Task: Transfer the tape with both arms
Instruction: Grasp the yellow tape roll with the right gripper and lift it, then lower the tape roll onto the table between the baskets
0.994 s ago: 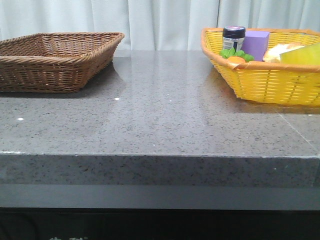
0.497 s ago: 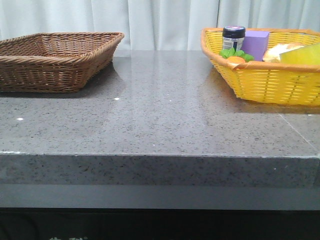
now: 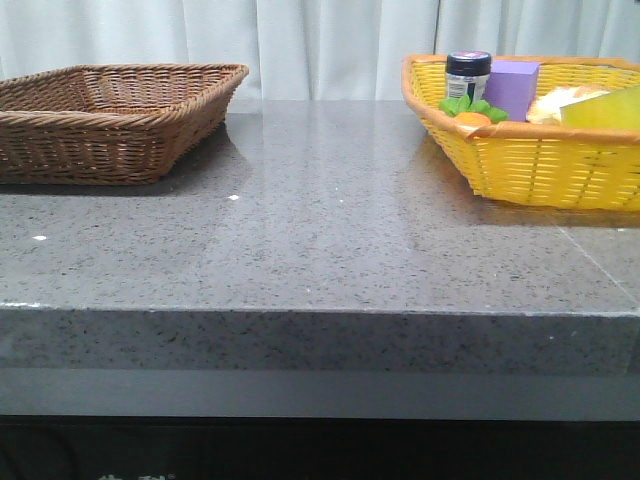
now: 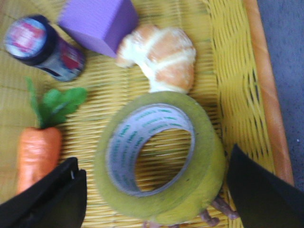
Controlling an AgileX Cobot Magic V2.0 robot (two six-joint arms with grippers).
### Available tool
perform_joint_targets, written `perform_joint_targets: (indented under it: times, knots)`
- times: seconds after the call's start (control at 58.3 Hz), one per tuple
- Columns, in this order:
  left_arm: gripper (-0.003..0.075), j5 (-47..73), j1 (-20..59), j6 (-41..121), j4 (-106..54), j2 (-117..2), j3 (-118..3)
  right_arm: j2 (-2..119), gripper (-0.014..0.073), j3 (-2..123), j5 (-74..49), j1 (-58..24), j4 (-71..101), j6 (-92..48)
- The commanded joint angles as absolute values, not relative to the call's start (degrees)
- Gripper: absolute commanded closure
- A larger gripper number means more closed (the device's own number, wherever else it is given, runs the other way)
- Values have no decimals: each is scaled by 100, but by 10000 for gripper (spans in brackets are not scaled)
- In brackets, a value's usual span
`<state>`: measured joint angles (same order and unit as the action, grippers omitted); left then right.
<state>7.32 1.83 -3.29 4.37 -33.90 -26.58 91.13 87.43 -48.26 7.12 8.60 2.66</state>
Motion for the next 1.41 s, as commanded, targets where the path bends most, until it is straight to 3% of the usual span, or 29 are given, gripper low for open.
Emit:
perform_joint_targets:
  times: [0.0, 0.566, 0.651, 0.84, 0.926, 1.389]
  knots:
    - [227, 229, 171, -342, 446, -3421, -2869, 9187, -18, 9053, -4693, 746, 667, 357]
    - [227, 229, 171, -342, 446, -3421, -2869, 9917, -12, 9136, -4441, 844, 410, 469]
    - [227, 229, 171, -342, 446, -3421, -2869, 9917, 76, 9136, -4448, 862, 410, 469]
    - [227, 229, 171, -342, 446, -3421, -2869, 9917, 426, 9136, -4502, 868, 415, 469]
    - [227, 229, 171, -342, 446, -3421, -2869, 9917, 520, 9136, -4507, 868, 415, 469]
    - [227, 229, 171, -342, 446, -3421, -2869, 9210, 550, 9813, -4676, 518, 1016, 93]
